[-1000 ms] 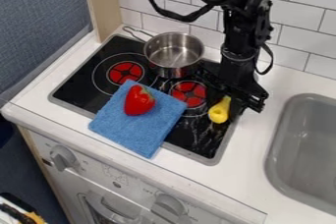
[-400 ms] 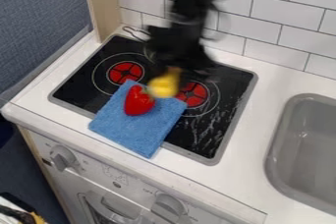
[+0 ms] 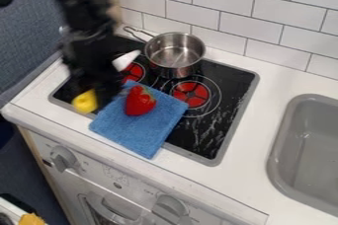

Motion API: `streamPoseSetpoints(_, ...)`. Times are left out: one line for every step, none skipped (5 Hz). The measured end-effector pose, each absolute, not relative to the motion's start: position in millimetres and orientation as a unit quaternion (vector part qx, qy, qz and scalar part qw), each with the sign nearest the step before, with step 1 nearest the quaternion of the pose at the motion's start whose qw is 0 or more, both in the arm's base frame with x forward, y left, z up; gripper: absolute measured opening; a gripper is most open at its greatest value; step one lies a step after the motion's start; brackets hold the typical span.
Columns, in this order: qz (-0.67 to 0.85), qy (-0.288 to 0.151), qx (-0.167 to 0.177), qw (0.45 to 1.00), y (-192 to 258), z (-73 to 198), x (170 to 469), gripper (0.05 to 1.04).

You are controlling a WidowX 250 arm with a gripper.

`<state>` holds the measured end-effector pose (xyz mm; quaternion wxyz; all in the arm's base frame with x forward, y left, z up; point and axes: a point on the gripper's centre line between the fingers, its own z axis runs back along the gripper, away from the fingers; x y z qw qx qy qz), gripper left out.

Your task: Move the knife into the right side of the burner

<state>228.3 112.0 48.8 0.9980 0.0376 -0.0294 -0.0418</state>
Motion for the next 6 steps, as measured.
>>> streamPoseSetpoints(-0.123, -0.034, 0.022, 0.992, 150, 23, 253, 0.464)
streamPoseSetpoints(-0.155, -0.022, 0.03, 0.987, 154, 11, 272, 0.464)
streamPoseSetpoints(-0.163, -0.022, 0.04, 0.986, 153, 12, 286, 0.464)
streamPoseSetpoints(-0.165, -0.014, 0.045, 0.985, 148, 12, 286, 0.537)
streamPoseSetpoints(-0.155, -0.016, 0.034, 0.987, 140, 23, 282, 0.84)
streamPoseSetpoints(-0.147, -0.023, 0.019, 0.989, 139, 47, 283, 1.011)
